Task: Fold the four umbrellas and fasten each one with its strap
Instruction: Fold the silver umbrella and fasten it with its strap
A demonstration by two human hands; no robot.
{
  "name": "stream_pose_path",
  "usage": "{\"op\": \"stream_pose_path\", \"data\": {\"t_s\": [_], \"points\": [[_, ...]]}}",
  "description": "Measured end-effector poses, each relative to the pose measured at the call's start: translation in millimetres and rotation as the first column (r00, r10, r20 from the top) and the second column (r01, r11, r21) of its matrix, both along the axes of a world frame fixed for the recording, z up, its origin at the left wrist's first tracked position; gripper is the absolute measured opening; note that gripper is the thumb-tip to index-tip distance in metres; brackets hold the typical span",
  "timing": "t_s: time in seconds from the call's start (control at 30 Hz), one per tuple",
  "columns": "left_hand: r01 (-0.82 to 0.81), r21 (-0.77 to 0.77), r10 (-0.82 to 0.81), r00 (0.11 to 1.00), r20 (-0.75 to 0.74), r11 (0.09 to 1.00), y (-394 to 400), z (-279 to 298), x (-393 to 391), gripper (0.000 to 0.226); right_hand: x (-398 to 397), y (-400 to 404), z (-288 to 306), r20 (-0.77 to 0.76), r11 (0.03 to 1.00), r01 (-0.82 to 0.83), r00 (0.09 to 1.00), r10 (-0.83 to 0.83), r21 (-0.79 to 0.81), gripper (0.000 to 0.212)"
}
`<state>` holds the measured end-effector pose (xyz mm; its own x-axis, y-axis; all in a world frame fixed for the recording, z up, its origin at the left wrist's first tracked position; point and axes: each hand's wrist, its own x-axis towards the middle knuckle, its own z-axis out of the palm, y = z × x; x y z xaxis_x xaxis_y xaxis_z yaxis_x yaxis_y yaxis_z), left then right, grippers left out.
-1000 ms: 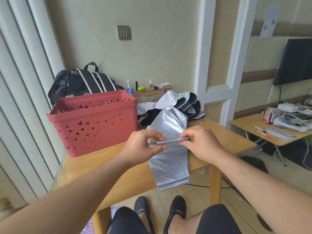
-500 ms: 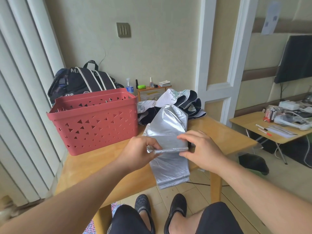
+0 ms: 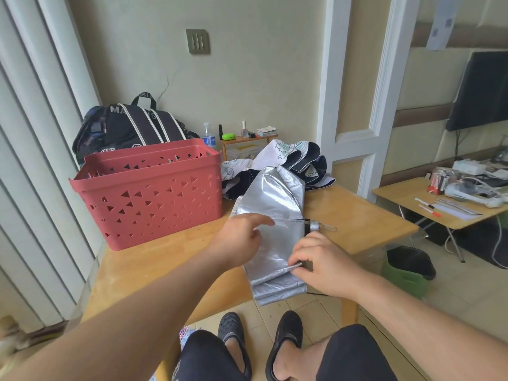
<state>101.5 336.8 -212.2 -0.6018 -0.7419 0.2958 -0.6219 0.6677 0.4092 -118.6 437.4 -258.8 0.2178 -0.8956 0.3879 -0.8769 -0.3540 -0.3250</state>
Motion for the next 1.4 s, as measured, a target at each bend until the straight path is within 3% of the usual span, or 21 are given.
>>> {"op": "stream_pose_path", "data": {"t_s": [0.07,0.17,0.37,0.47,0.57,0.67,0.77,0.83,0.97,1.07,1.13,1.23,1.4], "points": [[0.04,-0.043,-0.032,0.982,0.184,0.998,-4,-6,-18,0.05,0,-1,-4,-0.001,1.0,-0.005,1.0,0.005,0.003,0.012],[-0.004,-0.112,0.05,0.91,0.411,0.994,-11,-22,-35,0.057,-2,0,-12,-0.033,1.0,-0.014,0.999,0.014,0.011,0.014],[0.017,-0.109,0.05,0.813,0.581,0.994,-8,-44,-36,0.076,-3,-8,-10,-0.034,0.998,0.018,0.999,-0.016,0.061,0.043],[0.02,-0.09,0.038,0.802,0.597,0.996,-6,-49,-35,0.081,-2,-37,4,0.096,0.995,0.095,0.991,-0.093,-0.015,0.026],[0.013,-0.041,0.014,0.804,0.595,0.999,-4,-53,-31,0.08,-5,-63,8,0.118,0.976,0.214,0.969,-0.217,0.037,0.014],[0.028,0.013,-0.031,0.812,0.583,1.0,-4,-59,-22,0.087,-15,-72,-2,0.083,0.963,0.242,0.964,-0.253,0.119,0.015],[0.023,0.049,-0.047,0.827,0.56,0.999,-4,-63,-6,0.108,-22,-66,-7,0.069,0.963,0.206,0.973,-0.22,0.173,0.036],[0.0,0.101,-0.058,0.824,0.564,0.995,-4,-60,7,0.12,-23,-58,-4,-0.015,0.954,0.229,0.973,-0.231,0.195,0.044],[-0.035,0.159,-0.069,0.795,0.603,0.987,-4,-52,20,0.134,-25,-43,8,-0.344,0.889,0.392,0.89,-0.3,0.236,0.066],[-0.054,0.184,-0.078,0.763,0.642,0.981,-3,-49,15,0.141,-18,-42,19,-0.418,0.871,0.436,0.851,-0.317,0.226,0.061],[-0.063,0.19,-0.082,0.739,0.669,0.98,-3,-46,11,0.145,-11,-47,21,-0.357,0.913,0.374,0.885,-0.299,0.162,0.05],[-0.073,0.199,-0.084,0.731,0.677,0.977,-3,-44,9,0.147,-1,-56,12,-0.108,0.965,0.185,0.98,-0.167,0.187,0.053],[-0.068,0.256,-0.117,0.757,0.642,0.964,-5,-34,13,0.134,-5,-55,-10,-0.155,0.936,0.212,0.973,-0.173,0.282,0.067]]}}
